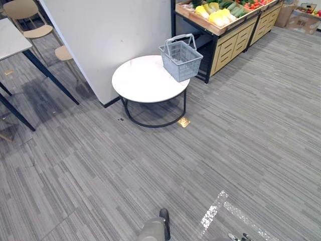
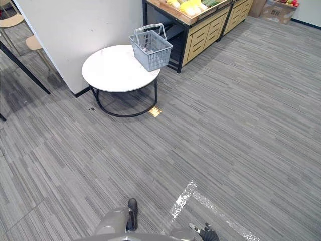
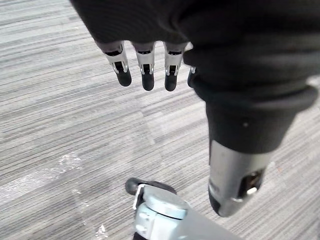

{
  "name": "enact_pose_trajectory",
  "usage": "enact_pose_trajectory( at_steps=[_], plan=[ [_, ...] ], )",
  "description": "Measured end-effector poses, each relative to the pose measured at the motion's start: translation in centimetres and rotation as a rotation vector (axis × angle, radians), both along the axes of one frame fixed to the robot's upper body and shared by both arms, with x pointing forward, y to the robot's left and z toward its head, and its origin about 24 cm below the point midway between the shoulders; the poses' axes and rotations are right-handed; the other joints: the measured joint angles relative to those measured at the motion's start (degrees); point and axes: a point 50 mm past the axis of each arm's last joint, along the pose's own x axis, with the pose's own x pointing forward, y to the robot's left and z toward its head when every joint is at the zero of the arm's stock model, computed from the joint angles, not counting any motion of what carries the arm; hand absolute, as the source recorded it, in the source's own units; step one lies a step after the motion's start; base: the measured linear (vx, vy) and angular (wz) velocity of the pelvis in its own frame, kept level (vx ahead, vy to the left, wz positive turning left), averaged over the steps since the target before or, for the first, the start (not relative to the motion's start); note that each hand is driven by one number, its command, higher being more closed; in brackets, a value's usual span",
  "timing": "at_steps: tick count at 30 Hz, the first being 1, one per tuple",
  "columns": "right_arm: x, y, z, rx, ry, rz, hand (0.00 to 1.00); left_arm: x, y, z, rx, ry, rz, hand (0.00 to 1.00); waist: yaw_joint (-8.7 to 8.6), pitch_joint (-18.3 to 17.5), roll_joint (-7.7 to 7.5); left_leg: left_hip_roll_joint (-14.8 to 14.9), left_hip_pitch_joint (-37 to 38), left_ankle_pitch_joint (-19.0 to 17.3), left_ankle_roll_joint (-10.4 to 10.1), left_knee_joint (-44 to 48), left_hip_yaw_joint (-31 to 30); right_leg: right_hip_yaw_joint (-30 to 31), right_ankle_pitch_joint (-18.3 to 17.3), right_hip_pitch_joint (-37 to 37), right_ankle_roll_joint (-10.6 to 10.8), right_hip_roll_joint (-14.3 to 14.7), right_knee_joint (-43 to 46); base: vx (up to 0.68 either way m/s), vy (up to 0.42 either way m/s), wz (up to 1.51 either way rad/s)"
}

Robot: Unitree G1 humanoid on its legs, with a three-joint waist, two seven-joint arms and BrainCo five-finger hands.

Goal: Pick vegetable in the basket

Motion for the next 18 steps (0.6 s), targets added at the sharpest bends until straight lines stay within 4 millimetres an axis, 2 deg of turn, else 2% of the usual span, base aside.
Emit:
enact_pose_trajectory(
  at_steps=[1, 2, 3, 4, 6, 8, 10, 11, 12, 13, 14, 15, 16, 17, 18],
  plan=[
    [0.3, 0.2, 0.1, 0.006, -0.018, 0.008, 0.0, 0.1, 0.4, 0.1, -0.002, -0.002, -0.023, 0.0, -0.16, 0.2, -0.93, -1.4, 4.3, -1.3, 0.9, -2.5, 1.4, -0.7, 7.3, -4.1, 0.3, -2.8, 9.5, 0.33, 0.16, -0.34],
    [0.4, 0.3, 0.1, 0.005, -0.024, 0.006, 0.0, 0.2, 0.4, 0.1, -0.001, -0.004, -0.027, 0.0, -0.22, 0.2, -1.04, -1.6, 5.2, -1.5, 1.1, -3.2, 1.5, -1.0, 9.1, -4.8, 0.0, -3.2, 11.2, 0.39, 0.184, -0.32],
    [0.8, 0.3, 0.2, -0.005, -0.053, 0.003, 0.0, 0.3, 0.7, 0.2, 0.008, -0.006, -0.042, 0.0, -1.14, 0.2, -0.97, -2.2, 8.7, -1.8, 1.6, -5.7, 1.4, -2.1, 12.2, -7.3, -0.7, -4.5, 17.5, 0.27, 0.106, -0.09],
    [0.9, 0.3, 0.3, -0.009, -0.062, 0.002, 0.0, 0.3, 0.9, 0.2, 0.014, -0.006, -0.044, 0.0, -1.64, 0.2, -1.05, -2.2, 10.1, -2.1, 2.0, -6.5, 1.3, -2.9, 10.8, -8.8, -2.0, -4.7, 20.6, 0.33, 0.094, -0.11],
    [1.3, 0.4, 0.5, -0.018, -0.092, -0.003, 0.0, 1.4, 1.1, 0.4, 0.038, -0.029, -0.042, 0.0, -2.52, 0.2, -1.24, -1.7, 15.7, -3.3, 2.7, -9.4, 1.2, -10.5, 2.2, -13.1, -3.3, -4.7, 25.6, 0.33, 0.039, -0.1],
    [1.5, 0.3, 0.6, -0.028, -0.118, -0.03, 0.0, 2.6, 1.0, 0.5, 0.053, -0.066, -0.052, 0.0, -3.32, 0.4, -0.76, -0.2, 18.8, -4.8, 2.7, -10.1, 1.3, -16.6, -1.2, -15.3, -4.1, -2.8, 20.3, 0.35, -0.026, -0.01],
    [1.3, 0.2, 0.7, -0.035, -0.132, -0.049, 0.0, 4.2, 0.8, 0.8, 0.056, -0.114, -0.07, 0.0, -3.45, 0.8, 0.15, 1.9, 21.0, -6.2, 1.9, -9.9, 1.6, -20.2, -1.3, -17.6, -4.4, 0.0, 9.9, 0.38, -0.073, 0.04],
    [1.5, 0.1, 0.9, -0.042, -0.151, -0.048, 0.0, 5.3, 0.6, 1.0, 0.054, -0.156, -0.073, 0.0, -3.56, 1.0, 0.67, 3.3, 21.6, -7.2, 0.8, -9.4, 1.6, -20.5, -0.1, -19.3, -3.5, 2.0, 0.9, 0.52, -0.142, 0.1],
    [1.5, 0.1, 1.0, -0.046, -0.165, -0.046, 0.0, 6.5, 0.3, 1.2, 0.045, -0.202, -0.058, 0.0, -3.55, 1.2, 0.84, 4.2, 22.6, -7.9, -0.3, -9.7, 1.4, -20.1, 3.0, -20.5, -3.3, 3.7, -9.7, 0.44, -0.124, 0.14],
    [1.5, 0.1, 1.0, -0.045, -0.166, -0.042, 0.0, 6.8, 0.2, 1.2, 0.042, -0.212, -0.057, 0.0, -3.57, 1.3, 0.83, 4.7, 23.0, -8.4, -0.8, -9.6, 1.2, -19.4, 5.3, -20.7, -3.1, 4.4, -15.1, 0.49, -0.169, 0.2],
    [1.4, 0.2, 0.9, -0.044, -0.165, -0.036, 0.0, 7.6, -0.4, 1.3, 0.029, -0.238, -0.059, 0.0, -3.57, 1.3, 0.74, 5.1, 24.3, -9.4, -1.9, -9.7, 1.0, -17.4, 9.3, -20.5, -1.8, 5.4, -24.9, 0.53, -0.245, 0.22],
    [1.3, 0.5, 0.9, -0.041, -0.166, -0.03, 0.0, 7.8, -0.9, 1.3, 0.016, -0.253, -0.052, 0.0, -3.54, 1.4, 0.66, 5.4, 25.8, -11.4, -3.1, -9.5, 0.6, -15.2, 9.7, -20.3, -1.2, 5.5, -28.3, 0.64, -0.313, 0.26],
    [1.1, 0.5, 0.9, -0.041, -0.165, -0.033, 0.0, 7.7, -1.1, 1.3, 0.01, -0.254, -0.049, 0.0, -3.8, 1.4, 0.53, 5.4, 27.1, -12.9, -3.6, -9.5, -0.3, -14.3, 9.4, -19.8, -1.5, 5.2, -27.9, 0.67, -0.342, 0.23],
    [1.4, -0.2, 1.1, -0.06, -0.176, -0.036, 0.0, 7.7, -2.1, 1.1, -0.017, -0.258, -0.02, 0.0, -4.42, 2.0, 1.95, 7.0, 29.9, -15.1, -4.4, -8.8, -0.7, -14.4, 14.1, -19.9, -1.5, 5.8, -22.8, 0.57, -0.315, 0.22],
    [1.8, -0.6, 1.3, -0.071, -0.191, -0.034, 0.0, 7.4, -2.6, 0.9, -0.032, -0.253, 0.005, 0.0, -4.63, 2.1, 2.77, 8.3, 30.3, -14.9, -3.9, -6.4, -1.3, -15.0, 14.0, -21.5, -1.6, 6.0, -16.4, 0.56, -0.333, 0.15]
  ],
)
